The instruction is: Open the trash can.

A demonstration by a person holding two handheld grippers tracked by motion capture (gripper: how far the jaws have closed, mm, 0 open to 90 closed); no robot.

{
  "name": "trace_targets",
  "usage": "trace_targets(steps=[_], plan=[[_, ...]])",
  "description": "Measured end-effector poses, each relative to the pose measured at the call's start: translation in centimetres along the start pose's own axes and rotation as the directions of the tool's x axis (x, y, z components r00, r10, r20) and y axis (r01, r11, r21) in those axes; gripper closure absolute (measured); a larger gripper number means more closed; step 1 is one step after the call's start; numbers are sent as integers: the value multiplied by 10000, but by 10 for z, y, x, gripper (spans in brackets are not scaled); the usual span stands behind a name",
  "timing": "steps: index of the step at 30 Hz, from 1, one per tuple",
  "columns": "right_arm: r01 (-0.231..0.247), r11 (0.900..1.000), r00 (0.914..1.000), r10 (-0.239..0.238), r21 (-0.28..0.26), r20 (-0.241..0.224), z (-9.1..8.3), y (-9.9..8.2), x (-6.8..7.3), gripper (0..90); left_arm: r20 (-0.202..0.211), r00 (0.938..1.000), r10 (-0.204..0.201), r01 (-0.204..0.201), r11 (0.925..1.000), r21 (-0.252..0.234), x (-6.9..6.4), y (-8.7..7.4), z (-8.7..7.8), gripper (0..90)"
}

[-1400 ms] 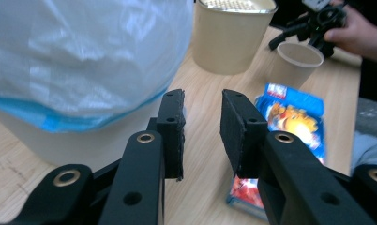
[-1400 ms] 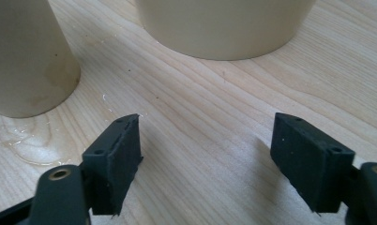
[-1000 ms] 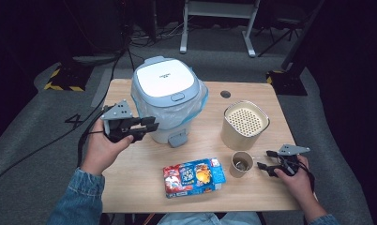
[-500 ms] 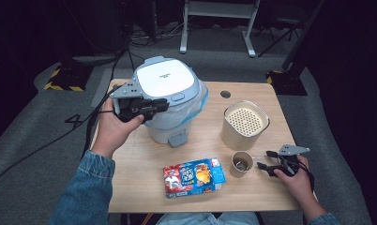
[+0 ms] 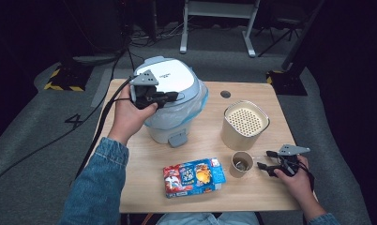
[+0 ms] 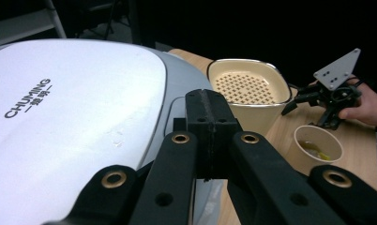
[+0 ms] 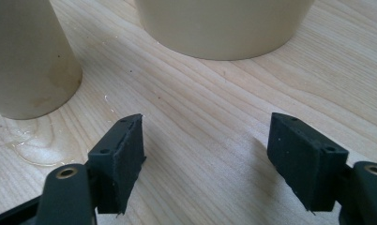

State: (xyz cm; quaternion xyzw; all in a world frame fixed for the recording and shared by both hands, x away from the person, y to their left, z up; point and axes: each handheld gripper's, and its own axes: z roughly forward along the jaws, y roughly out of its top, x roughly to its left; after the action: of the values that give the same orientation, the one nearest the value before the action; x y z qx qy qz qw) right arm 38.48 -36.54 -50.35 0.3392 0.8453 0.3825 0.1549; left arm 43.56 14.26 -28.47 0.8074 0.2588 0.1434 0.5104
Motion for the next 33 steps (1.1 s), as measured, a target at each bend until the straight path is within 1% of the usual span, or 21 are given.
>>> trace_targets(steps=[2,4,5,6,7,9,12,16,20,22,25,27,28,29,30,33], plan=[[0,10000,10000,0,-2,1,0,0,0,275,-13,10000,-85,85,10000,36,0,0,3,900],[-1,10000,10000,1,2,4,0,0,0,275,-63,10000,-41,42,10000,76,0,0,3,900],[-2,10000,10000,2,-2,1,0,0,0,276,-187,9998,73,-71,9999,110,0,1,3,900],[-2,10000,10000,2,-1,0,0,0,0,276,-215,9998,41,-38,9999,110,-2,1,4,900],[1,10000,10000,-1,0,0,0,0,0,276,-311,9994,137,-131,9997,187,-2,2,4,900],[2,10000,10000,-2,-1,1,0,0,0,276,-606,9978,268,-250,9992,308,-5,4,4,900],[2,10000,10000,-2,-2,2,0,0,0,276,-750,9968,294,-257,9984,502,-8,6,5,900],[4,10000,10000,-4,-5,3,0,0,0,276,-688,9969,390,-351,9978,570,-11,5,7,900],[5,10000,10000,-5,-4,7,0,0,0,276,-905,9944,542,-482,9965,676,-13,6,8,900],[5,10000,10000,-5,-5,8,0,0,0,276,-842,9949,549,-494,9966,660,-12,5,7,900],[6,10000,10000,-6,-5,10,0,0,0,277,-558,9976,420,-389,9978,545,-12,4,8,900],[5,10000,10000,-5,-5,10,0,0,0,276,-562,9973,466,-439,9978,488,-13,3,8,891],[4,10000,10000,-4,-2,9,0,0,0,276,-517,9979,396,-377,9986,377,-14,3,7,830],[-4,10000,10000,4,3,11,0,0,0,276,-586,9975,398,-381,9989,289,-16,3,6,747],[-17,10000,10000,17,5,17,0,0,0,276,-641,9962,597,-577,9978,321,-17,3,5,698],[-26,10000,10000,26,11,19,0,0,0,275,-385,9961,799,-788,9965,282,-21,2,-2,575]])
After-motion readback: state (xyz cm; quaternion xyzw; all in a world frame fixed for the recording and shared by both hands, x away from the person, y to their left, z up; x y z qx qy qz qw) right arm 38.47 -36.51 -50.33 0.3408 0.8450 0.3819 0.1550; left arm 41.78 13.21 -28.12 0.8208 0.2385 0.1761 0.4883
